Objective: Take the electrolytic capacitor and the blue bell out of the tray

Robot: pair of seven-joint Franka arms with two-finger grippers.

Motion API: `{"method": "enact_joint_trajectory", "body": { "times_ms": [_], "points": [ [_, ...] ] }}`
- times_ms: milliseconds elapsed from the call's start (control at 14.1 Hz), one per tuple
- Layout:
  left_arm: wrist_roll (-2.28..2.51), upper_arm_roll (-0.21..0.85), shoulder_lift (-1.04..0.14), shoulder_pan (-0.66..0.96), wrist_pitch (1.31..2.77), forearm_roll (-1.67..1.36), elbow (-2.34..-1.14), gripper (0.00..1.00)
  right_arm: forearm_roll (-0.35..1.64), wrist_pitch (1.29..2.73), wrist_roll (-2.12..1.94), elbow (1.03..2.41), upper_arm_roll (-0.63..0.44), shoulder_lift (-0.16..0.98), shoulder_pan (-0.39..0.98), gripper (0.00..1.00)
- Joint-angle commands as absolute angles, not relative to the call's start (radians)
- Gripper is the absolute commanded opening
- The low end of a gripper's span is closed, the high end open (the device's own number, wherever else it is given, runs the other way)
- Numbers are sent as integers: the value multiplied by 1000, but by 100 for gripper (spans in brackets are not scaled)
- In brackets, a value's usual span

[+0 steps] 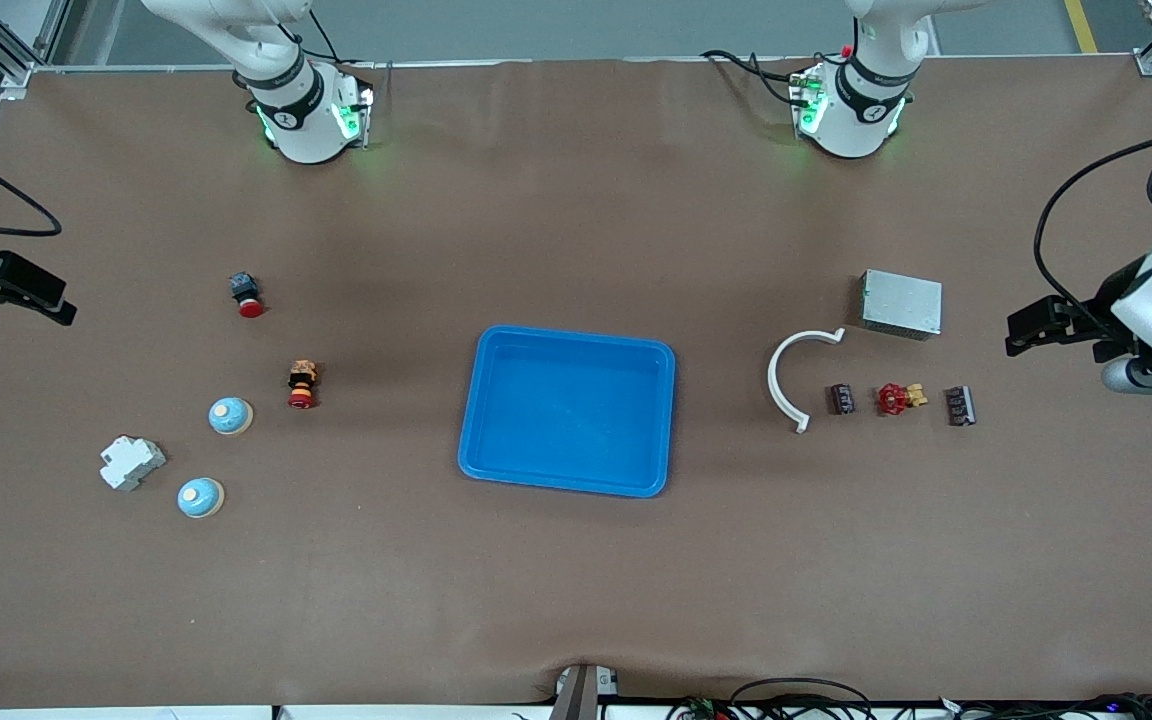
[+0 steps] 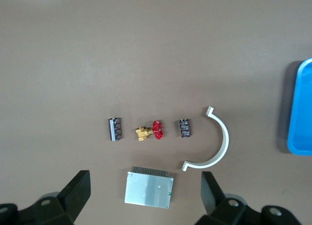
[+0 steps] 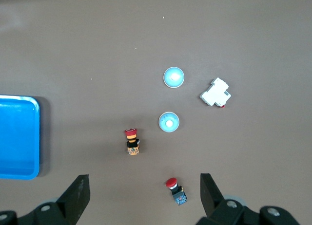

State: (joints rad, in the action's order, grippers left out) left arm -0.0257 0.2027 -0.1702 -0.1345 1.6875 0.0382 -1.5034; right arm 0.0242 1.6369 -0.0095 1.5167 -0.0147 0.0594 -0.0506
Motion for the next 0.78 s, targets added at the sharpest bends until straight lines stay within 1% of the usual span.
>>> {"method": "enact_joint_trajectory", "body": {
  "times_ms": [0,213,355,496,709],
  "points": [
    [-26,135,-86,-79,1712,14,-1594,100,34,1621,-31,1523,-14,26,-61,100],
    [-22,83,-9,-29,1726,-11,-1679,100,35,1623,-29,1528,-15,17,-61,100],
    [6,7,6,23,1732,-64,-1687,100,35,1621,-29,1532,-15,14,-69,100],
    [18,-2,2,32,1718,-63,-1675,100,35,1618,-29,1534,-15,15,-69,100],
    [3,2,-17,31,1715,-52,-1671,100,35,1566,-26,1528,-12,12,-67,100]
  ]
}}
